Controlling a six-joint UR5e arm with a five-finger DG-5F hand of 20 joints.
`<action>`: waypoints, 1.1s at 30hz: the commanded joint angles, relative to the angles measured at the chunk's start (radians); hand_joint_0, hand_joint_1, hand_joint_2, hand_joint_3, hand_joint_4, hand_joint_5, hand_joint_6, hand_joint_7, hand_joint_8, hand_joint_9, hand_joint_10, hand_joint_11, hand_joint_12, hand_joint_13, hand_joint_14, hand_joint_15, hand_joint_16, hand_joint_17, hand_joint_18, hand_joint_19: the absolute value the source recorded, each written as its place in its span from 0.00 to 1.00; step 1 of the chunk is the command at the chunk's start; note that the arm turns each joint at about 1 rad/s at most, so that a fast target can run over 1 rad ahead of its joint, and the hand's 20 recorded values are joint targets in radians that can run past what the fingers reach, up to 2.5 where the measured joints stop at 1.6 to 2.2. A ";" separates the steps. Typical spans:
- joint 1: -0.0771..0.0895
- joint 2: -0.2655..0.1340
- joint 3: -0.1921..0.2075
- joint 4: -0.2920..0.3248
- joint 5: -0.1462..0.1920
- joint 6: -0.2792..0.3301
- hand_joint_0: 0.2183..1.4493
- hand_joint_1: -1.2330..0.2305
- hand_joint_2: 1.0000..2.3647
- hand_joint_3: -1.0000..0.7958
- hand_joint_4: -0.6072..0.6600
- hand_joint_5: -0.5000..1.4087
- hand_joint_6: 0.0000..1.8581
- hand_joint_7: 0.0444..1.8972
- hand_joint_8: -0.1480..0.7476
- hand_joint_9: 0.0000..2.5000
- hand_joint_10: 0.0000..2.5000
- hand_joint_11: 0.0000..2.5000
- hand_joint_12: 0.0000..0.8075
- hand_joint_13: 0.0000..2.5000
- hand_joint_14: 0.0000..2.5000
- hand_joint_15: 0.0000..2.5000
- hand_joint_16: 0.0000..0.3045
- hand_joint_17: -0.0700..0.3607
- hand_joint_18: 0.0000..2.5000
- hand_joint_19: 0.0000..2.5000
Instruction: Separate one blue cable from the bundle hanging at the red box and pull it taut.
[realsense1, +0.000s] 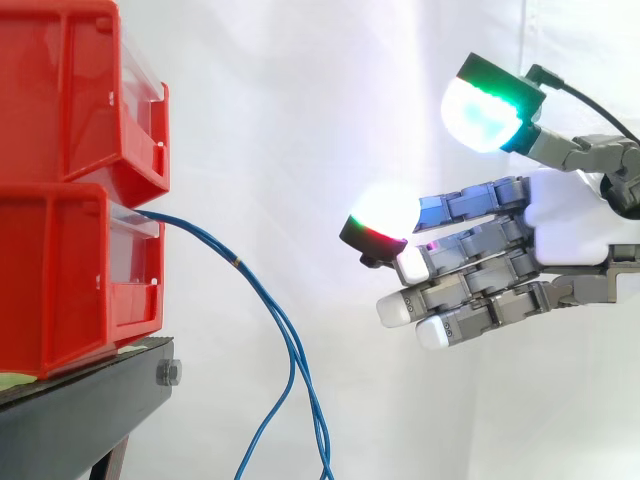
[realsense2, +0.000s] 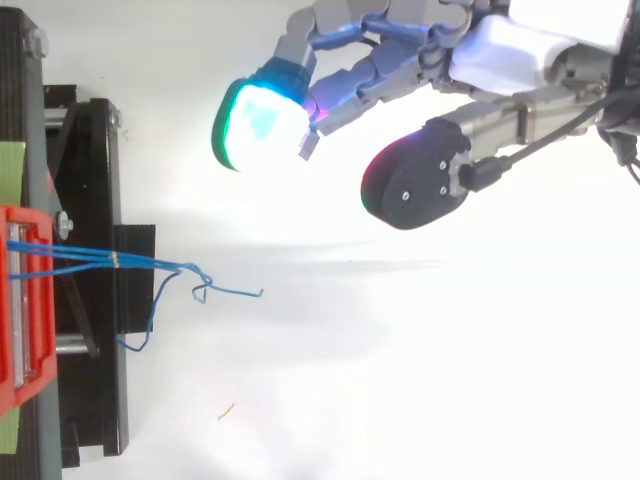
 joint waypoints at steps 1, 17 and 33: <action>0.011 0.000 -0.001 -0.002 0.019 -0.014 0.28 0.40 0.00 0.28 0.69 0.15 0.27 0.49 0.57 0.21 0.00 0.24 0.54 0.17 0.00 0.09 0.19 0.47 0.25 0.10; 0.032 -0.115 0.093 -0.011 0.046 0.021 0.28 0.40 0.00 0.28 0.69 0.14 0.27 0.50 0.57 0.21 0.00 0.24 0.54 0.17 0.00 0.09 0.20 0.47 0.25 0.10; 0.035 -0.218 0.147 0.035 0.031 0.032 0.28 0.40 0.00 0.28 0.69 0.15 0.27 0.49 0.57 0.21 0.00 0.24 0.54 0.17 0.00 0.09 0.20 0.47 0.25 0.10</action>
